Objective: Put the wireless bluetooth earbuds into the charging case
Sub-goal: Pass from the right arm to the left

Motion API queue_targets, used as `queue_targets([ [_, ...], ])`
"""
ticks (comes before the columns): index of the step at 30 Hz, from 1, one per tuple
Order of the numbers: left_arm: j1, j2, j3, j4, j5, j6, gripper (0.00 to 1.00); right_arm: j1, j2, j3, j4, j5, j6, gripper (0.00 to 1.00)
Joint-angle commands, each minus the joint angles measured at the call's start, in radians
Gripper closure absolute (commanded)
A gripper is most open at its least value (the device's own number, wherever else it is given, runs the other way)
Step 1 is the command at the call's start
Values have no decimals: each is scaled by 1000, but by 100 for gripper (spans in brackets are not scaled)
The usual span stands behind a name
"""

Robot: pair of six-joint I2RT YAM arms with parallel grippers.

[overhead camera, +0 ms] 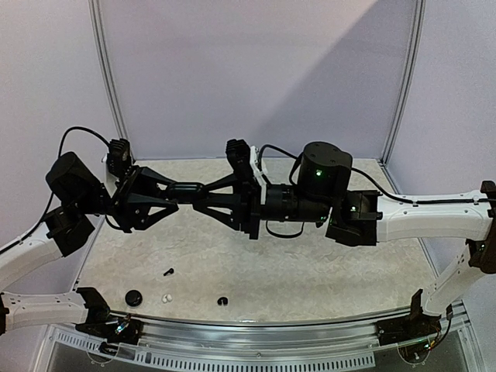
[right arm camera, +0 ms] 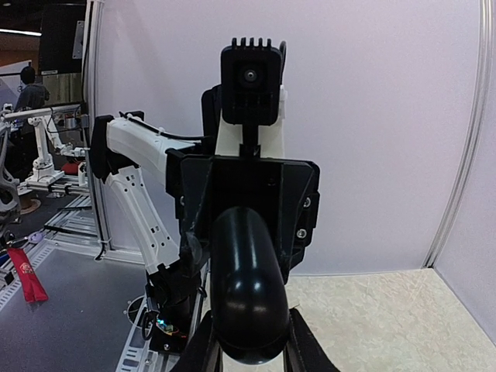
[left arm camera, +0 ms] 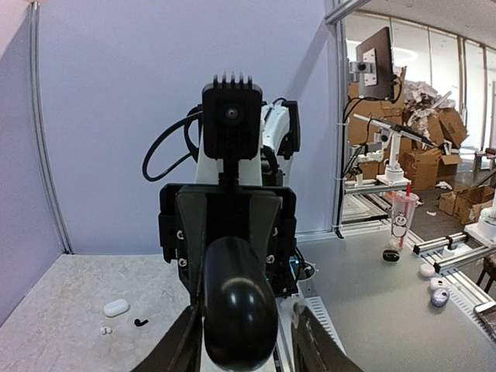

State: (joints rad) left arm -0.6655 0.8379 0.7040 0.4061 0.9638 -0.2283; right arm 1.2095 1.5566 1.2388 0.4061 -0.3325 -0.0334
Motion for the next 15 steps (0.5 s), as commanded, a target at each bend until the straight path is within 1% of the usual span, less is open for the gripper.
queue_targets([
  [1,-16,11,-21,15,-17,-31,59,-3,13,33,27,11,-5,100],
  [4,-16,18,-27,13,-11,-43,57,-3,10,33,29,12,-10,100],
  [10,-16,33,-31,7,-11,-51,58,-4,8,32,20,13,-19,100],
  [13,-16,36,-26,16,-28,-49,65,-3,8,33,6,15,-25,100],
  [15,-16,40,-17,18,-28,-47,67,-3,9,31,2,17,-25,100],
])
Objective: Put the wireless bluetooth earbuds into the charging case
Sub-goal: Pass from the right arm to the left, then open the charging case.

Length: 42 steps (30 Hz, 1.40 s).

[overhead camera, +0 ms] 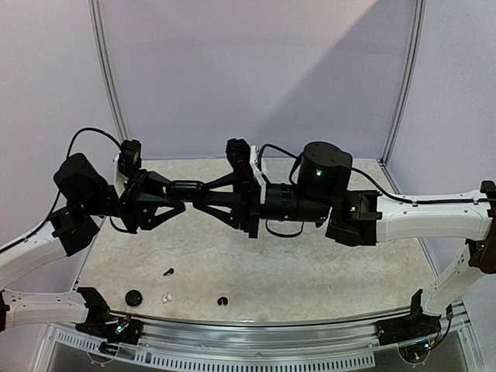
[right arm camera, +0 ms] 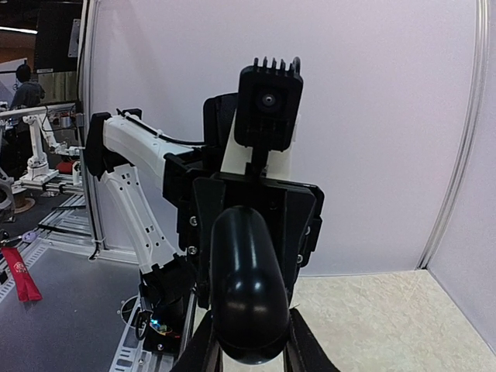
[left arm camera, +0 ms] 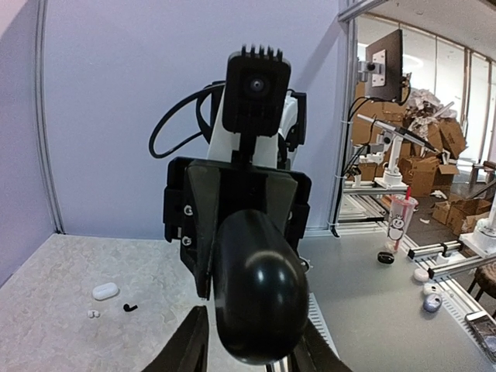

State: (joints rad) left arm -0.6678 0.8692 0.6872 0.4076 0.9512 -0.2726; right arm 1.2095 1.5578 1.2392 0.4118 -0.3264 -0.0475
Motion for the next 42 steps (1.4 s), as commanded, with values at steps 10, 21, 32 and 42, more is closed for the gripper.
queue_targets([
  [10,-13,14,14,30,-20,-10,67,-3,6,29,-40,34,-24,100],
  [21,-13,15,17,28,-18,-19,75,-3,2,25,-36,45,-28,100],
  [32,-13,-1,18,-57,-78,45,100,-3,0,38,-97,97,-14,56],
  [42,-22,-24,41,-245,-108,271,100,-2,31,125,-205,127,-43,41],
])
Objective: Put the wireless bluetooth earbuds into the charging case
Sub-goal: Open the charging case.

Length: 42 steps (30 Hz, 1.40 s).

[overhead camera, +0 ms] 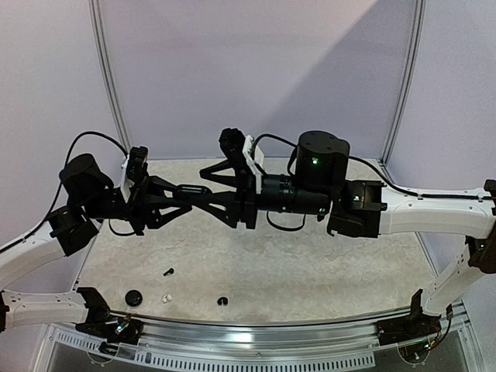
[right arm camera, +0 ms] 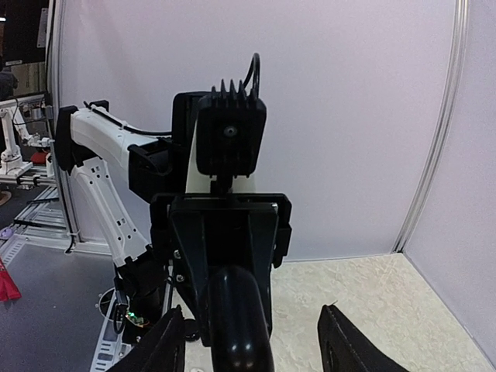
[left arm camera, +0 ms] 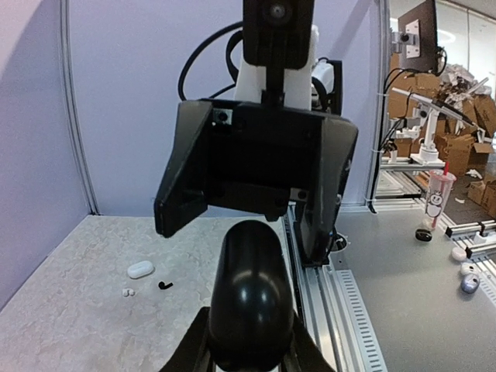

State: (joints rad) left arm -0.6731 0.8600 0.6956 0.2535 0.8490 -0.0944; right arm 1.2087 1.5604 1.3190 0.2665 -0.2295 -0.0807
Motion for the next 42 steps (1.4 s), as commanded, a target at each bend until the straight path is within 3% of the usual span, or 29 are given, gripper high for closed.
queue_targets([
  [1,-18,-15,33,-95,-4,104,100,-1,38,53,-71,38,-9,42],
  [13,-19,-16,40,-98,11,116,100,-3,56,80,-154,37,-33,39],
  [20,-23,-13,65,-209,59,284,100,-2,56,86,-171,102,-15,51],
  [27,-27,-7,87,-368,76,455,100,-3,48,90,-170,116,5,55],
  [42,-29,-12,89,-415,84,483,100,-13,42,74,-156,104,37,50],
])
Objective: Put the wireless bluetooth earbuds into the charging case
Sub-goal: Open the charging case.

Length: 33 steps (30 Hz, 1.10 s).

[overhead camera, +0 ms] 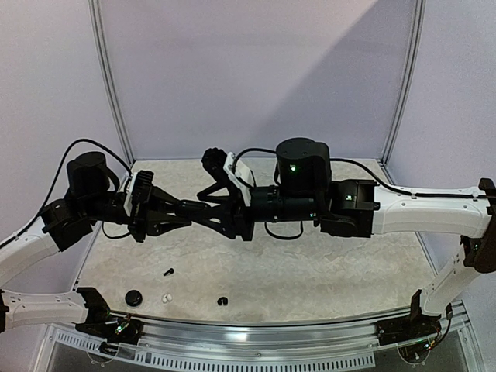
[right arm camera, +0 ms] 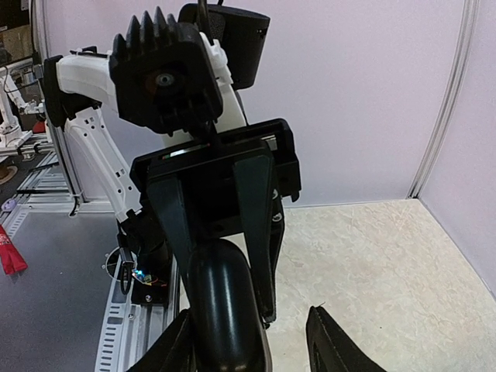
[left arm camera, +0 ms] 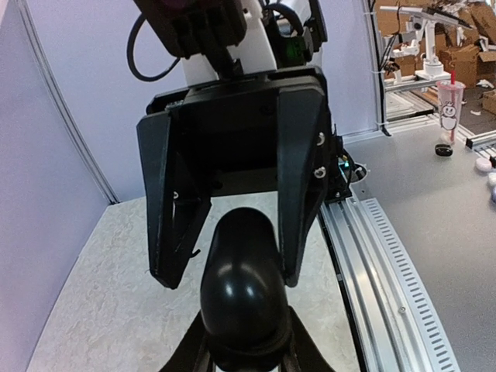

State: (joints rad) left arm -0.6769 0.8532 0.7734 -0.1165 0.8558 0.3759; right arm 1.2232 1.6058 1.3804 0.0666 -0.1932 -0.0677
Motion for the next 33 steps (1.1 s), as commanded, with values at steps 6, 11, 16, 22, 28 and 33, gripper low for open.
queue_targets([
  [6,-26,-9,6,-66,84,21,100,-35,-4,8,40,84,47,48],
  [11,-26,-10,4,-68,80,21,100,-41,-6,4,38,89,61,45],
  [16,-26,-10,1,-72,85,18,100,-48,-6,2,43,88,94,43],
  [22,-26,-12,0,-68,84,15,100,-52,-19,-19,59,91,101,44],
  [28,-26,-19,-14,-18,75,-14,100,-54,-17,-22,49,84,108,44],
  [33,-26,-22,-34,3,68,-29,100,-56,-17,-17,36,67,116,43],
])
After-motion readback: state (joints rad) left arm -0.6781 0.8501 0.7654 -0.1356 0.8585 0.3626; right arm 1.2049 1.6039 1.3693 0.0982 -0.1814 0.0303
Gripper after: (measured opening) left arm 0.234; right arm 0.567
